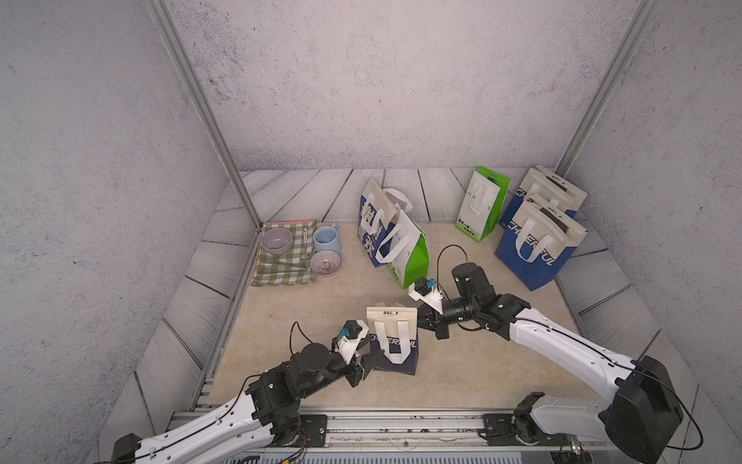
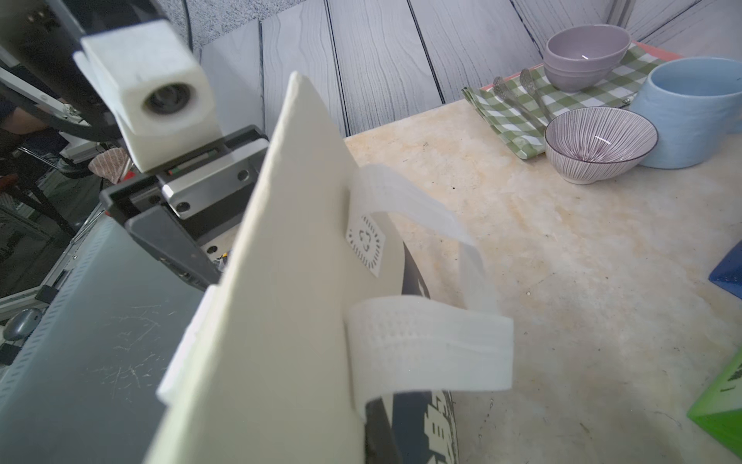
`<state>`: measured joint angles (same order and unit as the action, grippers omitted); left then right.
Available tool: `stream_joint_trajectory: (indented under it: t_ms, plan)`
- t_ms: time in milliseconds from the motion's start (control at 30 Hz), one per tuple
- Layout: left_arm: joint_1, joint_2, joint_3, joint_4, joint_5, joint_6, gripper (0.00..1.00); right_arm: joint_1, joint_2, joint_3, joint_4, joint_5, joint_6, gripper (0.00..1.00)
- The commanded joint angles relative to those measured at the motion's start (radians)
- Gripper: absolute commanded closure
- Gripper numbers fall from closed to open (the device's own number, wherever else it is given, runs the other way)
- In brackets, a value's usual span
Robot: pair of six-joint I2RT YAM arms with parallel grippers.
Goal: Open the takeout bag
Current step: Place the takeout bag at the center of the board.
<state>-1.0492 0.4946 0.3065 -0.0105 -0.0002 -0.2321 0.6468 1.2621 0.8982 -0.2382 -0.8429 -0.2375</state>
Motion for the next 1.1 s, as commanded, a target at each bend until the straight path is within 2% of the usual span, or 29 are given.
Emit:
stream_joint_trajectory:
  t_ms: [0, 33, 133, 233, 367, 467, 533, 800, 1067]
  plan:
    - [0.003, 0.012, -0.019, 0.074, 0.026, 0.021, 0.48, 0.001, -0.008, -0.007, 0.047, -0.043, 0.009, 0.77]
    - [0.003, 0.016, -0.025, 0.084, 0.038, 0.020, 0.49, 0.001, -0.021, -0.018, 0.061, -0.016, 0.024, 0.64]
    - [0.003, 0.023, -0.043, 0.107, 0.048, 0.010, 0.51, 0.001, -0.079, -0.062, 0.117, 0.110, 0.093, 0.49]
    - [0.003, 0.022, -0.047, 0.096, 0.047, 0.007, 0.55, 0.001, -0.126, -0.088, 0.116, 0.142, 0.097, 0.47]
    - [0.002, -0.007, -0.051, 0.074, 0.028, -0.016, 0.55, 0.000, -0.127, -0.092, 0.112, 0.169, 0.115, 0.48]
    - [0.003, -0.035, -0.048, 0.003, -0.101, -0.076, 0.55, 0.002, -0.112, -0.100, 0.123, 0.168, 0.113, 0.50]
    - [0.003, -0.037, -0.044, -0.027, -0.122, -0.075, 0.52, 0.001, -0.097, -0.092, 0.122, 0.153, 0.114, 0.51]
    - [0.003, 0.065, -0.078, 0.166, -0.006, -0.017, 0.47, 0.001, -0.086, -0.094, 0.137, 0.128, 0.127, 0.50]
    - [0.003, 0.193, -0.080, 0.294, 0.190, 0.004, 0.62, -0.002, -0.072, -0.066, 0.167, 0.204, 0.135, 0.50]
